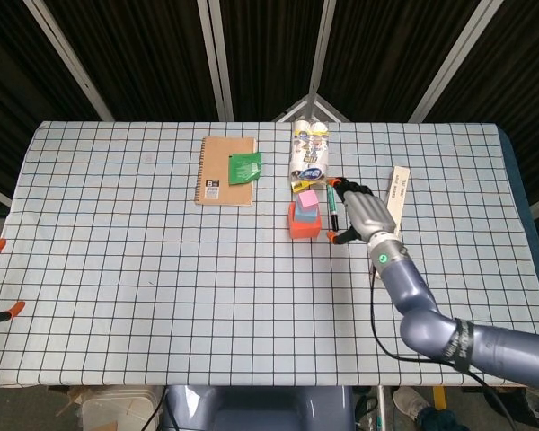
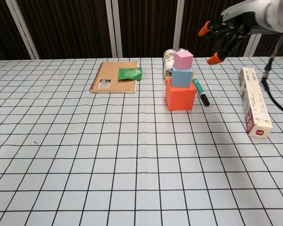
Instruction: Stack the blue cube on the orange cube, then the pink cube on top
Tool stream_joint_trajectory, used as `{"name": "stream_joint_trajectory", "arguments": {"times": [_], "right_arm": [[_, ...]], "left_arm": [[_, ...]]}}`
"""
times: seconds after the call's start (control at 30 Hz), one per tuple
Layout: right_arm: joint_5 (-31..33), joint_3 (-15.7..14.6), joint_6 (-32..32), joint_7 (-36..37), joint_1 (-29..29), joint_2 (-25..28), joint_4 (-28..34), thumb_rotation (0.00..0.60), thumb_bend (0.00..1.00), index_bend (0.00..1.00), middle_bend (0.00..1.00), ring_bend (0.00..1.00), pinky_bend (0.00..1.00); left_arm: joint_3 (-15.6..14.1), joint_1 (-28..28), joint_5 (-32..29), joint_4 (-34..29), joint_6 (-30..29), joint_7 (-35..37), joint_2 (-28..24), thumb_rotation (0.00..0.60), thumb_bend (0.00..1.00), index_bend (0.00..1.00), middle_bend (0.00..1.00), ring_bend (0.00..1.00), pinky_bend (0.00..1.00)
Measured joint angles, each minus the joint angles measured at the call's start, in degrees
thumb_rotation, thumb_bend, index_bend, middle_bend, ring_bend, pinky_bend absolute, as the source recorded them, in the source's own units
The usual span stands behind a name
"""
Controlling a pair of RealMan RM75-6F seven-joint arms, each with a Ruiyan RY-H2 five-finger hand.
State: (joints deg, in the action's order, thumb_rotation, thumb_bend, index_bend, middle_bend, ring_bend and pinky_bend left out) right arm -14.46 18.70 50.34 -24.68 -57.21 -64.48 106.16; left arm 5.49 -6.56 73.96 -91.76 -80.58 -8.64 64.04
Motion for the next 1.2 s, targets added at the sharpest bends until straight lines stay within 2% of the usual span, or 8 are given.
{"name": "stream_joint_trajectory", "arguments": {"times": [0.13,0.3,0.47,0.6,0.73,0.87,1.0,1.2], "right_arm": [[-10.45,-1.88,2.66,5.07,7.58,2.99,3.48,0.600,0.36,0.05,0.00,0.03,0.00],[-28.10,-5.67,8.32,13.02,17.82,4.57,5.14,0.600,0.36,0.05,0.00,0.03,0.00],[-44.79,-10.62,15.35,21.42,27.60,4.38,3.73,0.600,0.36,0.05,0.00,0.02,0.00],[-54.67,-14.62,22.51,24.98,34.06,2.52,0.29,0.600,0.36,0.05,0.00,0.00,0.00],[-59.93,-17.46,30.38,24.17,39.32,-1.08,-4.89,0.600,0.36,0.05,0.00,0.00,0.00],[-62.63,-19.10,36.91,18.72,43.62,-5.65,-10.75,0.600,0.36,0.05,0.00,0.00,0.00],[-64.02,-19.66,40.01,12.73,46.33,-8.47,-14.29,0.600,0.34,0.02,0.00,0.00,0.00],[-64.60,-19.55,40.90,8.68,48.72,-8.64,-14.50,0.600,0.33,0.02,0.00,0.00,0.00]], "left_arm": [[-0.40,0.38,0.90,-0.38,-0.55,0.60,-0.28,0.600,0.11,0.06,0.00,0.00,0.00],[-0.59,0.58,1.50,-0.51,-0.94,0.82,-0.39,0.600,0.11,0.06,0.00,0.00,0.00],[-0.73,0.72,1.85,-0.60,-1.23,0.74,-0.37,0.600,0.11,0.06,0.00,0.00,0.00],[-0.73,0.80,1.84,-0.62,-1.34,0.57,-0.33,0.600,0.11,0.06,0.00,0.00,0.00],[-0.69,0.88,1.95,-0.64,-1.54,0.71,-0.36,0.600,0.11,0.06,0.00,0.00,0.00],[-0.73,1.00,2.28,-0.67,-1.77,0.94,-0.41,0.600,0.11,0.06,0.00,0.00,0.00],[-0.89,1.05,2.80,-0.61,-1.86,1.21,-0.51,0.600,0.11,0.06,0.00,0.00,0.00],[-0.99,1.08,3.41,-0.37,-2.03,1.59,-0.58,0.600,0.11,0.06,0.00,0.00,0.00]]}}
